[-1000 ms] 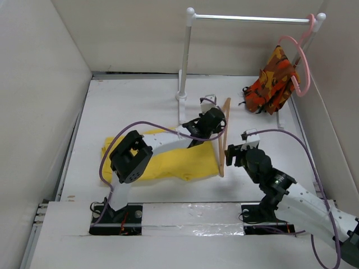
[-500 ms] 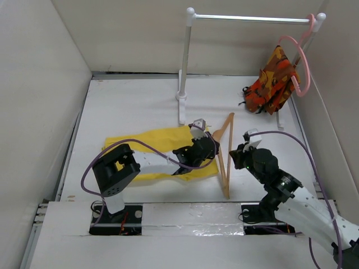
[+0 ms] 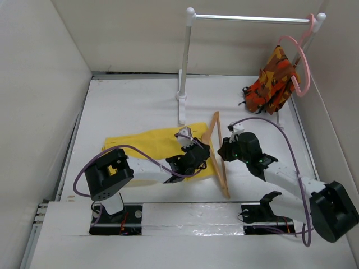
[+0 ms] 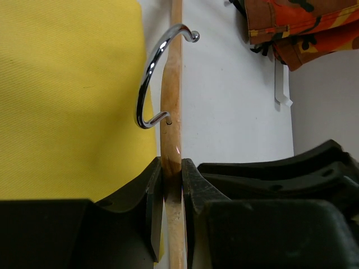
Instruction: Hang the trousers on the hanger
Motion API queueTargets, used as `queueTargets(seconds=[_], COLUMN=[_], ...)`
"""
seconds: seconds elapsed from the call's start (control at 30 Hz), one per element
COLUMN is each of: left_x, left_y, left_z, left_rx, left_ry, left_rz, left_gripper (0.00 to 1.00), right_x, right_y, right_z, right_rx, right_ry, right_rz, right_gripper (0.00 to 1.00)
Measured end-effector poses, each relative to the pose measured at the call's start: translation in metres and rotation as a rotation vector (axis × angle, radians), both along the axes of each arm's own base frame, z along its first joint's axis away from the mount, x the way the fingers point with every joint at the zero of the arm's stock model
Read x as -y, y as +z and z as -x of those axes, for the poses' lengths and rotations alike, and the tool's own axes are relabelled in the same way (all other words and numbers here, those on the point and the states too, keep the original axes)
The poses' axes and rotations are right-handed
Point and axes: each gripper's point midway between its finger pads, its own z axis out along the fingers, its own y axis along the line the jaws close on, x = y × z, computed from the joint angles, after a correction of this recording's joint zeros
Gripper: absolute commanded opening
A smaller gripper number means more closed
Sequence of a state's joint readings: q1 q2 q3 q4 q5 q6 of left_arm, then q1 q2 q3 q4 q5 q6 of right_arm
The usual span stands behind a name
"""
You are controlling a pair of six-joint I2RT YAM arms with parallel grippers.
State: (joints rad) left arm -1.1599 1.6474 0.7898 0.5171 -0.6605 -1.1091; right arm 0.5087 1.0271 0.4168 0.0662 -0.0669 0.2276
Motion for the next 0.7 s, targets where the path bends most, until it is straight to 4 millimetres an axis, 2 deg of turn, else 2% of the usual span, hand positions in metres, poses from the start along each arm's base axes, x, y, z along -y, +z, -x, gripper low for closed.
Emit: queueTargets(seconds=[0.2,0.33,0.37,0.57,0.63,0.7], left_x=[-0.003,-0.004,-0.004,-0.006,-0.008,-0.008], left_y=[0.0,0.0,0.0,0.0,-0.001,-0.001], left_z=[-0.002,-0.002,-0.002,-0.006,-0.008,-0.007], left_rx=[0.006,0.007,0.008,0.013,0.015,0.017], left_ry=[0.022,0.023,0.023,0.027,0.029,0.026], left_rz=[-0.002,-0.001,0.001,-0.004,-0.001,0.004], left_gripper=[0.0,0.0,0.0,0.0,0.0,0.0], right_x=[-0.02,-0.028,-0.03,-0.033,-0.032,-0.033], right_y=[-0.026,-0.034,-0.035,-0.044,-0.048,-0.051], right_z=[-0.003,-0.009,-0.011,-0.019,-0.021,-0.021], right_rx=[-0.08,-0.097,-0.098,-0.1,-0.106,-0.11], right_ry=[0.077,0.097,0.099,0.089,0.078,0.076], right_rz=[-0.013,-0.021,-0.022,-0.028,-0.026,-0.029], right_gripper=[0.38,0.44,0.48,0.52,0.52,0.41])
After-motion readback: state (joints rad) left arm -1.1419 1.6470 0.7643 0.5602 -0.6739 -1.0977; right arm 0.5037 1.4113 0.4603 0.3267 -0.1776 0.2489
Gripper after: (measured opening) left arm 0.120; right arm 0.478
